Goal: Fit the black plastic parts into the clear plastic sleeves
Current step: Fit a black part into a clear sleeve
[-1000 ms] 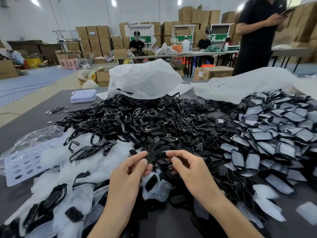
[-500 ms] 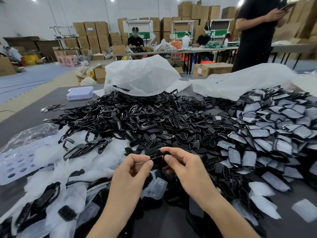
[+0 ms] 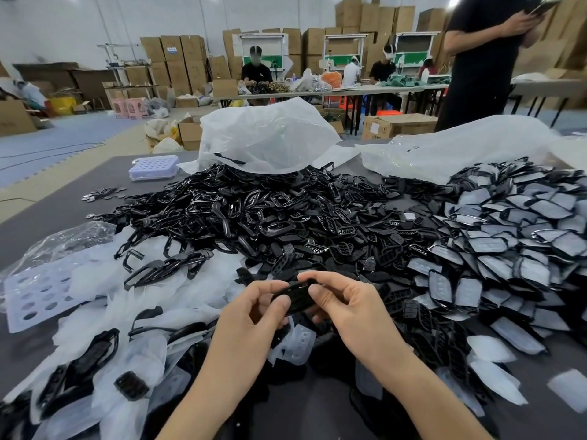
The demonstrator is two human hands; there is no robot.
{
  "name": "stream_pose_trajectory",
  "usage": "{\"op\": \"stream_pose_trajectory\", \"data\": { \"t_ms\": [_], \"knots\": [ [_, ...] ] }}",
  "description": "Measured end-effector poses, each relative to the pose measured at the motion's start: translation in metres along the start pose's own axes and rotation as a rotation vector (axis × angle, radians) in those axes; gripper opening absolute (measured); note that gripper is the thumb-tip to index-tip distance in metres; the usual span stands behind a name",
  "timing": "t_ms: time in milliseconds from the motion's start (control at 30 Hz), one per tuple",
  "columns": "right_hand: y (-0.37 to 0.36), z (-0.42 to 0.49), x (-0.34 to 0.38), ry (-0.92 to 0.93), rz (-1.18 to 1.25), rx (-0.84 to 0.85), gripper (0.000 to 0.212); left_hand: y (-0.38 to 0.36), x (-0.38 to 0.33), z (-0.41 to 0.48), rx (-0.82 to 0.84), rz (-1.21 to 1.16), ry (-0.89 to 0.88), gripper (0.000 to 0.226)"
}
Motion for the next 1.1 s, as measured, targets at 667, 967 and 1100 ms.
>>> {"op": "stream_pose_trajectory", "data": {
  "t_ms": [667,967,1100],
  "knots": [
    [0.025,0.006,-0.004,0.054,-0.139,-0.327,0.025,-0.002,0.009,-0.012,0.065,0.971,-0.539,0.031],
    [0.016,0.008,0.002,-0.049,0.299,-0.160,0.012,-0.005,0.003,-0.010,-0.026,0.583,-0.344,0.016],
    [0.000,0.004,-0.003,-0.141,0.415,0.104,0.010,-0.005,-0.004,-0.010,-0.074,0.379,-0.301,0.014]
  ]
}}
Point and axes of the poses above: each hand's wrist, its own z-axis towards the middle knuckle, its own y-axis out of the back of the hand, x = y × z, the point moved 2 cm from there along z, towards the middle knuckle, and after that the axes turned 9 degrees about z, right-handed, at the moved point
